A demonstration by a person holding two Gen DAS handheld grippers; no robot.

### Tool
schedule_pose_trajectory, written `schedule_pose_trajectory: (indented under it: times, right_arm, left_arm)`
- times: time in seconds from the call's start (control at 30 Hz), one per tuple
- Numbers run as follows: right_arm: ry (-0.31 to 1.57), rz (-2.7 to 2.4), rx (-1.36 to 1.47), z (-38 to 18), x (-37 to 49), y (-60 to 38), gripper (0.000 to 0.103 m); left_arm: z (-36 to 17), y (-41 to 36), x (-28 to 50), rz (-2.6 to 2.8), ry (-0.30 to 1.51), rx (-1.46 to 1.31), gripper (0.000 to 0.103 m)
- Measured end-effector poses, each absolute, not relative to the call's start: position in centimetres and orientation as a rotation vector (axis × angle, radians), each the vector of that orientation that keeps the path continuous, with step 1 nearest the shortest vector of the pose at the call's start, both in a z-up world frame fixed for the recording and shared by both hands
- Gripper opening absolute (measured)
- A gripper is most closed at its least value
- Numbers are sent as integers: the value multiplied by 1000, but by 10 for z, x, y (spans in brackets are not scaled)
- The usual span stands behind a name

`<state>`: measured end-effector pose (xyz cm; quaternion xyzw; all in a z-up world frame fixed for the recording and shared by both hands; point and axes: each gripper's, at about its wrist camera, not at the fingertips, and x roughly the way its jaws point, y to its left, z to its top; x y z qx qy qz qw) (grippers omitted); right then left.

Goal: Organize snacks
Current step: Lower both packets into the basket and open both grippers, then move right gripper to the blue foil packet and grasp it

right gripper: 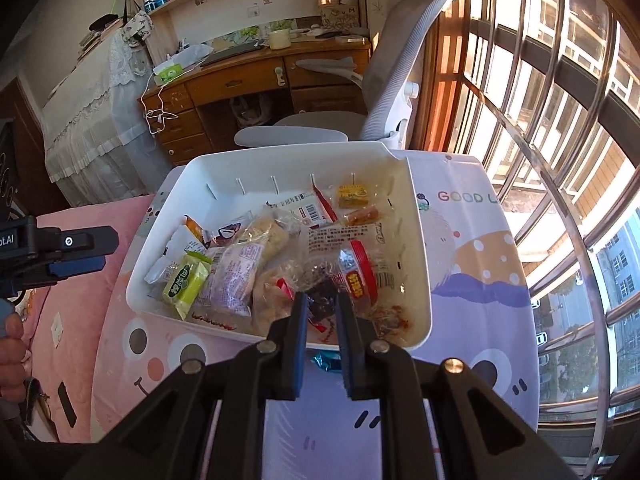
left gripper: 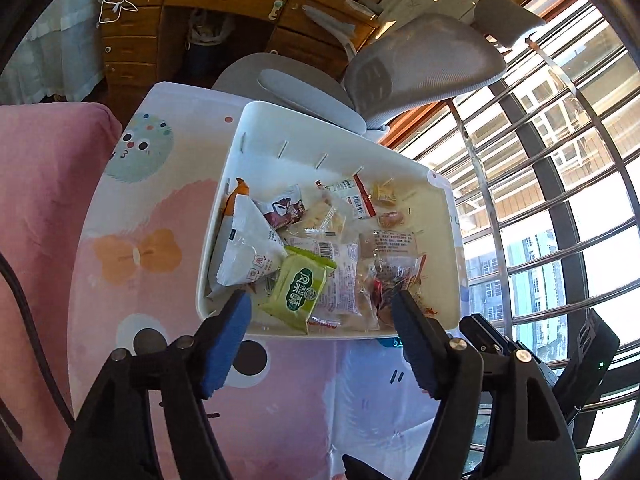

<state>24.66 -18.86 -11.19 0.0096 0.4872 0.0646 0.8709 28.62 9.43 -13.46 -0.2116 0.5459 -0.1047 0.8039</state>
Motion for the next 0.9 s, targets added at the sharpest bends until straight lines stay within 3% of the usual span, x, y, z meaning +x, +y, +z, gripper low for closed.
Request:
schedule_pose_trajectory:
  times: [0.23,0.9]
  right_arm:
    - [1067,113,61,-124,235,-197,17]
    - [1110,7,140,-206,215,-209,78]
  left_arm:
    - [-143,94,267,-214,1222,-413,77]
    - [-154,61,210,-240,1284,-25,81]
